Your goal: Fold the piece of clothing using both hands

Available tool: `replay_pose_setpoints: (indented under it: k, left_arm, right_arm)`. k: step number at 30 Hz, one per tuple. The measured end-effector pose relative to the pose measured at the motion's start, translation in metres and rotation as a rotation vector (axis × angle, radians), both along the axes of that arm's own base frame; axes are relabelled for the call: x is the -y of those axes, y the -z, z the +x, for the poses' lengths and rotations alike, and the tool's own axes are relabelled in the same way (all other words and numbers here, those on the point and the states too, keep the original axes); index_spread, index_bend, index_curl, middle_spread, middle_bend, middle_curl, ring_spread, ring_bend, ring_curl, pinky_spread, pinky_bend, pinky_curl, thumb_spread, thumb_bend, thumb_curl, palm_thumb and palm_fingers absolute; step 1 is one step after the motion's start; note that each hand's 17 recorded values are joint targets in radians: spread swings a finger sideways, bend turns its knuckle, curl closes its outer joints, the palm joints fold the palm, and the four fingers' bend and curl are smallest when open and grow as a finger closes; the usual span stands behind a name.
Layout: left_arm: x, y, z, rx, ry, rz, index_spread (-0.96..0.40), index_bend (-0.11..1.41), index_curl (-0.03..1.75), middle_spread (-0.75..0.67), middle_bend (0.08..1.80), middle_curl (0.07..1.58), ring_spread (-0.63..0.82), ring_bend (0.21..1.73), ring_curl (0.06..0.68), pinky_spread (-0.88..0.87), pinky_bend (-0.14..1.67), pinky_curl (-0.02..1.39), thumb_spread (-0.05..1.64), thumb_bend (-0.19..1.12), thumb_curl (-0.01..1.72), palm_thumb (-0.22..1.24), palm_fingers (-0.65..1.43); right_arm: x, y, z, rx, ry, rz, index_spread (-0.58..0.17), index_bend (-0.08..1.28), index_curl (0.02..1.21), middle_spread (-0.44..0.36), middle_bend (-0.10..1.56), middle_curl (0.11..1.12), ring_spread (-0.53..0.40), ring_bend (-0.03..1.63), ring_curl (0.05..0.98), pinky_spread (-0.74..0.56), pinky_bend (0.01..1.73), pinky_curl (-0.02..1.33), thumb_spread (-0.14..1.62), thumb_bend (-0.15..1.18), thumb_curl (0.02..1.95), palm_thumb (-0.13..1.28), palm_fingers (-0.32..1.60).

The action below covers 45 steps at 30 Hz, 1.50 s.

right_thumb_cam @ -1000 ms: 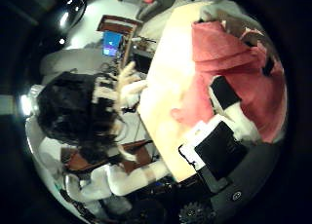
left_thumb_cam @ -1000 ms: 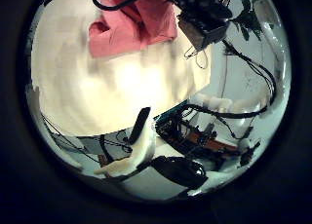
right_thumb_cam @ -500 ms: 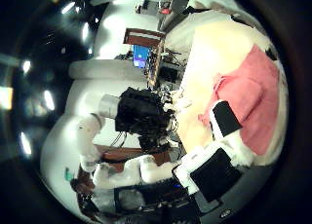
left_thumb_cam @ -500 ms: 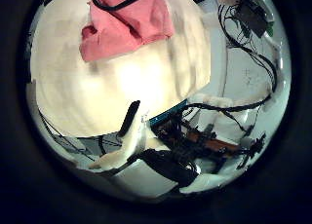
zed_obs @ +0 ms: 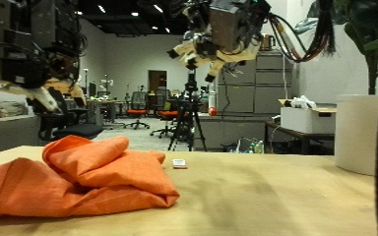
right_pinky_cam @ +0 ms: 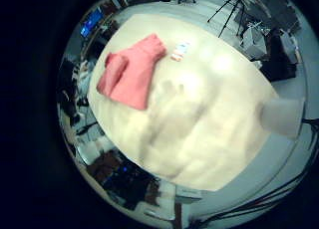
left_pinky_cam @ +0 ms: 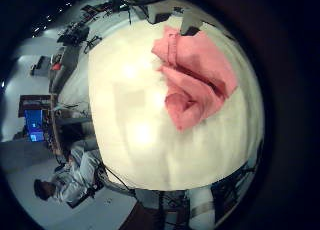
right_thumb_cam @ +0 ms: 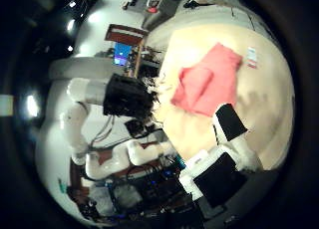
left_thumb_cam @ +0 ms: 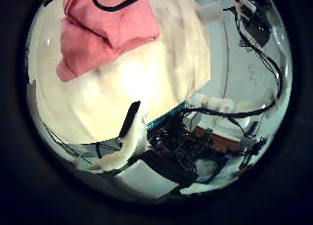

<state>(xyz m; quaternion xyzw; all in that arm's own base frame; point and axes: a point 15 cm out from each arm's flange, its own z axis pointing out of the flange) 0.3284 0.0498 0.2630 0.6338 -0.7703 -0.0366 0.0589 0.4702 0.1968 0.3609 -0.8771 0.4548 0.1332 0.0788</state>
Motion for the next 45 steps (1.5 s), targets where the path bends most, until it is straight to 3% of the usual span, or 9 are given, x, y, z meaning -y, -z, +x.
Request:
replay_pose_setpoints:
  k: [3, 4, 7, 12, 21, 31, 35, 38, 45]
  left_arm:
    - [0.011, 0.006, 0.007, -0.019, 0.012, 0.001, 0.09, 0.16, 0.29, 0.28, 0.19, 0.30, 0.49, 0.42, 0.234, 0.49, 0.23, 0.33, 1.12, -0.03, 0.34, 0.38, -0.01]
    - [0.015, 0.008, 0.009, -0.024, 0.017, 0.001, 0.10, 0.17, 0.29, 0.29, 0.19, 0.30, 0.50, 0.42, 0.233, 0.49, 0.23, 0.33, 1.12, -0.03, 0.34, 0.37, -0.01]
    - [0.024, 0.014, 0.017, -0.033, 0.027, 0.004, 0.10, 0.16, 0.29, 0.31, 0.18, 0.29, 0.50, 0.43, 0.235, 0.49, 0.24, 0.33, 1.12, -0.03, 0.33, 0.34, -0.02]
    - [0.035, 0.033, 0.032, -0.039, 0.033, 0.003, 0.10, 0.16, 0.29, 0.32, 0.17, 0.28, 0.51, 0.42, 0.232, 0.49, 0.25, 0.33, 1.12, -0.03, 0.32, 0.28, -0.03]
    - [0.052, 0.091, 0.026, -0.177, 0.063, 0.009, 0.10, 0.16, 0.29, 0.32, 0.17, 0.27, 0.52, 0.41, 0.227, 0.51, 0.24, 0.33, 1.12, -0.02, 0.31, 0.26, -0.05]
    - [0.057, 0.129, 0.028, -0.285, 0.085, 0.026, 0.10, 0.15, 0.28, 0.28, 0.18, 0.28, 0.53, 0.39, 0.222, 0.51, 0.22, 0.32, 1.13, -0.02, 0.30, 0.27, -0.03]
    - [0.057, 0.123, 0.031, -0.280, 0.086, 0.029, 0.10, 0.16, 0.28, 0.29, 0.18, 0.28, 0.53, 0.39, 0.222, 0.51, 0.23, 0.32, 1.14, -0.02, 0.30, 0.27, -0.03]
    - [0.055, 0.103, 0.034, -0.255, 0.084, 0.033, 0.10, 0.16, 0.28, 0.30, 0.18, 0.28, 0.53, 0.39, 0.223, 0.51, 0.23, 0.32, 1.14, -0.02, 0.29, 0.27, -0.03]
    - [0.053, 0.019, 0.029, -0.170, 0.075, 0.036, 0.10, 0.16, 0.28, 0.30, 0.18, 0.28, 0.53, 0.39, 0.224, 0.51, 0.23, 0.33, 1.14, -0.02, 0.29, 0.27, -0.04]
  right_arm:
    - [0.015, 0.000, -0.012, -0.008, -0.025, -0.102, -0.231, 0.31, 0.38, 0.006, 0.34, 0.32, 0.196, 0.47, 0.183, 0.37, 0.42, 0.31, 1.20, 0.00, 0.88, 0.93, 0.07]
    - [0.017, 0.001, -0.016, -0.011, -0.035, -0.128, -0.226, 0.30, 0.38, 0.058, 0.32, 0.32, 0.200, 0.46, 0.184, 0.38, 0.42, 0.31, 1.21, -0.01, 0.87, 0.93, 0.05]
    - [0.016, 0.001, -0.020, -0.006, -0.056, -0.171, -0.210, 0.26, 0.37, 0.098, 0.29, 0.31, 0.210, 0.41, 0.175, 0.37, 0.39, 0.30, 1.23, 0.00, 0.85, 0.93, 0.04]
    - [0.014, 0.007, -0.018, -0.010, -0.058, -0.182, -0.200, 0.22, 0.36, 0.132, 0.24, 0.30, 0.226, 0.36, 0.172, 0.36, 0.35, 0.30, 1.27, 0.00, 0.81, 0.93, 0.05]
    - [0.018, 0.009, -0.018, -0.016, -0.055, -0.185, -0.196, 0.18, 0.35, 0.147, 0.19, 0.30, 0.235, 0.30, 0.180, 0.36, 0.31, 0.29, 1.34, 0.00, 0.75, 0.96, 0.08]
    - [0.019, 0.009, -0.019, -0.021, -0.056, -0.188, -0.232, 0.17, 0.33, 0.141, 0.19, 0.30, 0.222, 0.28, 0.198, 0.35, 0.29, 0.30, 1.41, 0.00, 0.69, 0.95, 0.09]
    - [0.019, 0.008, -0.019, -0.020, -0.056, -0.187, -0.239, 0.17, 0.33, 0.138, 0.18, 0.30, 0.219, 0.27, 0.206, 0.35, 0.29, 0.31, 1.43, 0.00, 0.67, 0.95, 0.09]
    - [0.020, 0.006, -0.020, -0.017, -0.054, -0.186, -0.239, 0.18, 0.33, 0.137, 0.18, 0.30, 0.219, 0.26, 0.209, 0.35, 0.28, 0.31, 1.43, 0.00, 0.66, 0.95, 0.09]
    - [0.024, -0.010, -0.029, -0.004, -0.055, -0.183, -0.225, 0.19, 0.33, 0.135, 0.18, 0.29, 0.220, 0.24, 0.217, 0.34, 0.26, 0.31, 1.41, -0.01, 0.64, 0.93, 0.11]
